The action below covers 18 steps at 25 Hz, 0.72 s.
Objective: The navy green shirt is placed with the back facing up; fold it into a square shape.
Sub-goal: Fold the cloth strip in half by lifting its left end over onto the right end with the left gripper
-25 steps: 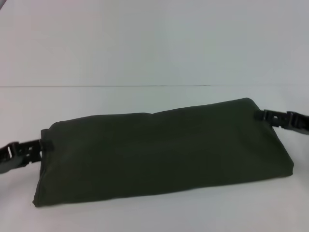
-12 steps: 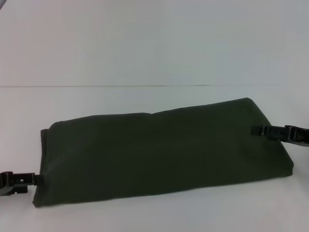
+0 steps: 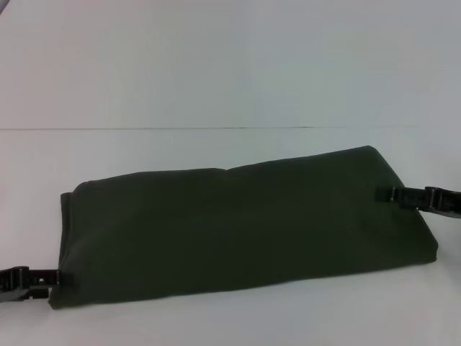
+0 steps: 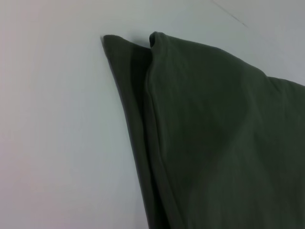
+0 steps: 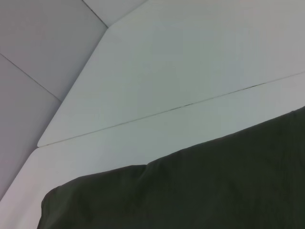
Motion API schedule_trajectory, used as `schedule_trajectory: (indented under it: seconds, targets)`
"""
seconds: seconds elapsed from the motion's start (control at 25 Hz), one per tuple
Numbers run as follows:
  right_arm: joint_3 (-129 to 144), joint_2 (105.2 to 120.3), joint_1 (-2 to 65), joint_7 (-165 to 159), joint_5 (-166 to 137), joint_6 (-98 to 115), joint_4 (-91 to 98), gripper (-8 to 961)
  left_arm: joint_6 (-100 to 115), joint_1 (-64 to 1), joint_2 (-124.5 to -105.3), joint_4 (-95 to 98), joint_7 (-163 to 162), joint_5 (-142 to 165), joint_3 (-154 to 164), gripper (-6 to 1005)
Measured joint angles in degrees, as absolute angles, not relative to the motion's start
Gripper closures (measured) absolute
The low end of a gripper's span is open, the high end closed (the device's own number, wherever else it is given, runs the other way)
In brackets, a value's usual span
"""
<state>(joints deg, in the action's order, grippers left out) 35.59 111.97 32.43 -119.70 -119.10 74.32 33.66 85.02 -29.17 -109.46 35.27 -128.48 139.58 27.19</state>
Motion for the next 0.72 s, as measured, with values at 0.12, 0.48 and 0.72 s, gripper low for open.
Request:
schedule_trajectory:
  seconds: [0.12,0.48,0.72]
  targets:
    - [35.6,111.97,32.4,-119.7,-119.1,74.3,33.6,25,84.8,-29.2,-109.72,35.2,-128.4,139.6,27.2,260]
    - [35.8,112.15,32.4,-119.6,-119.1,74.2,33.5,26,85.5,-30.2,-110.4,33.5,-128.2,139.6,27.7,261]
    - [36.3,112.37,32.4,-119.6,-119.1,74.0,33.6,26,85.6,-30.6,-110.5,33.3,-128.1,139.4,28.0,263]
